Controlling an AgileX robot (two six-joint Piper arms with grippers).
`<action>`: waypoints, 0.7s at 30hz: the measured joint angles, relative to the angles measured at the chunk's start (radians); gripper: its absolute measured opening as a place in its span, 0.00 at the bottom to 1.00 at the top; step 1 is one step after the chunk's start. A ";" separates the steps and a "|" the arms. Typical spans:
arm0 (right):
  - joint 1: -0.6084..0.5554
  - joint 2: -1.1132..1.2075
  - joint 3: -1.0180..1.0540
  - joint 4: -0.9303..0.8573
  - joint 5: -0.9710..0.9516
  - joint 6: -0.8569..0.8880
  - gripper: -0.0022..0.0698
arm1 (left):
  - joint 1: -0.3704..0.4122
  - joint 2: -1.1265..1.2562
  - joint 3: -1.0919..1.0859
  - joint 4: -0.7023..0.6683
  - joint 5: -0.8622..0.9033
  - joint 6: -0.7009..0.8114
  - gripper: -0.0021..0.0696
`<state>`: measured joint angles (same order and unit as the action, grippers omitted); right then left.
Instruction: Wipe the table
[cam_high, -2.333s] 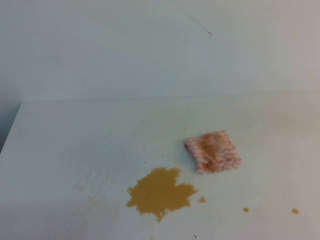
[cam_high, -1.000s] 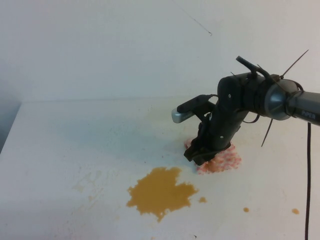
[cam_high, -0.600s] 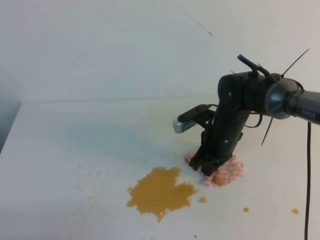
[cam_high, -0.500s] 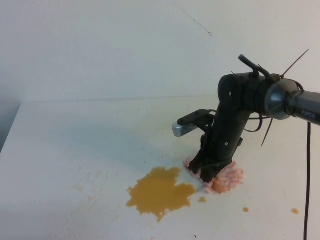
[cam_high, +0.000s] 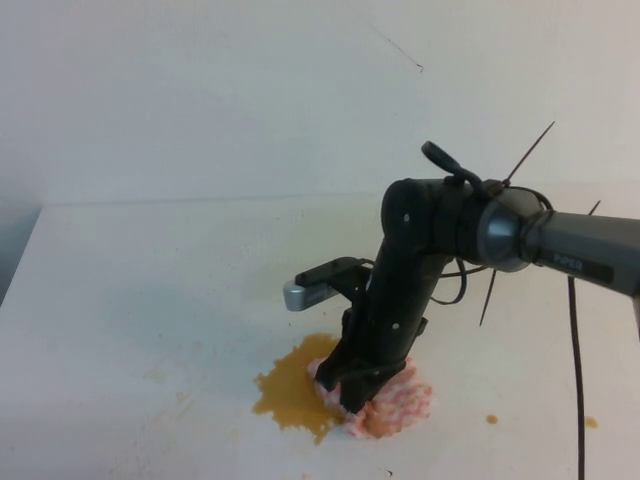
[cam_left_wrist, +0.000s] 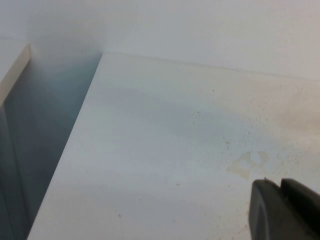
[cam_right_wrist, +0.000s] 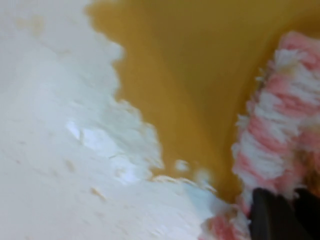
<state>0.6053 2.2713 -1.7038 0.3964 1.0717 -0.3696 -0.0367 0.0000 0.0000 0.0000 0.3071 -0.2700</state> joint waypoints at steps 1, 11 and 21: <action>0.014 0.000 0.000 0.002 -0.010 0.005 0.07 | 0.000 0.000 0.000 0.000 0.000 0.000 0.02; 0.072 0.002 0.001 0.059 -0.096 0.047 0.06 | 0.000 0.000 0.000 0.000 0.000 0.000 0.02; 0.074 0.002 -0.185 0.036 -0.095 0.086 0.06 | 0.000 0.000 0.000 0.000 0.000 0.000 0.02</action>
<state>0.6794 2.2731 -1.8884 0.4328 0.9769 -0.2831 -0.0367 0.0000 0.0000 0.0000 0.3071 -0.2700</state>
